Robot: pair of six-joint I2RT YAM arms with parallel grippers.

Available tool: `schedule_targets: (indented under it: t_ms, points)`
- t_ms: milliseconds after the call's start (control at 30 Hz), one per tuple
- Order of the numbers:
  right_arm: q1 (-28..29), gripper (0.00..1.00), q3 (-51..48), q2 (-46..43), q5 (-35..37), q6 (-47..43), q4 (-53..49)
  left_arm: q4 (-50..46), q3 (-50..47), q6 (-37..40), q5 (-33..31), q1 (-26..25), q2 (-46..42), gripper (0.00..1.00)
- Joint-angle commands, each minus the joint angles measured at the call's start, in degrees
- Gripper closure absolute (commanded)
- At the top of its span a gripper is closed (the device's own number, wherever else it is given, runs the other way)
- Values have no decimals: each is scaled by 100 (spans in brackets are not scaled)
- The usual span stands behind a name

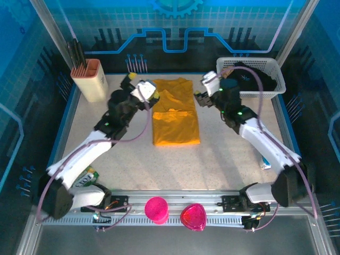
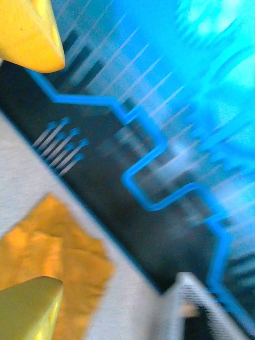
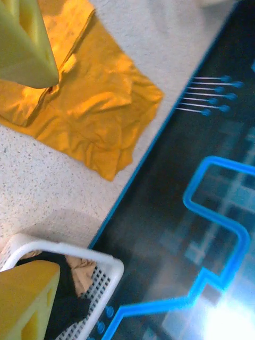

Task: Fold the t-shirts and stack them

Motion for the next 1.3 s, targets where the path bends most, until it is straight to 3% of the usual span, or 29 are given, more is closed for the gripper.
schedule_targets:
  t_ms: [0,100,200,333,500,600,833,1000,1267]
  points:
    - [-343,14,68,-452,-893,487,-1126,-361,-435,-91,1388,102,-714,1]
    - [-232,12,-305,-978,-1183,-278,-1350,-1832,-503,672,2465,103,-1254,1]
    - [-136,10,-583,-1347,-1729,-1255,-1914,-3077,-818,1834,3099,78,-1708,1]
    - [228,7,-727,-1352,-2027,-3022,-3240,-3579,-1349,2380,3215,55,-2173,1]
    - [699,7,-682,-489,-1393,-3678,-3893,-4641,-1201,2558,2791,-216,-1709,2]
    - [871,10,-629,85,-1294,-3800,-3879,-4653,-1290,2858,2379,-538,-1324,2]
    - [997,13,-570,990,-1287,-3897,-3534,-4183,-1094,2981,2385,-941,-27,8]
    - [1004,17,-475,1516,-1112,-3968,-3443,-3937,-818,2990,2075,-974,902,13]
    - [1006,22,-170,2129,-1055,-4047,-3311,-3392,-762,3066,2115,-830,1412,13]
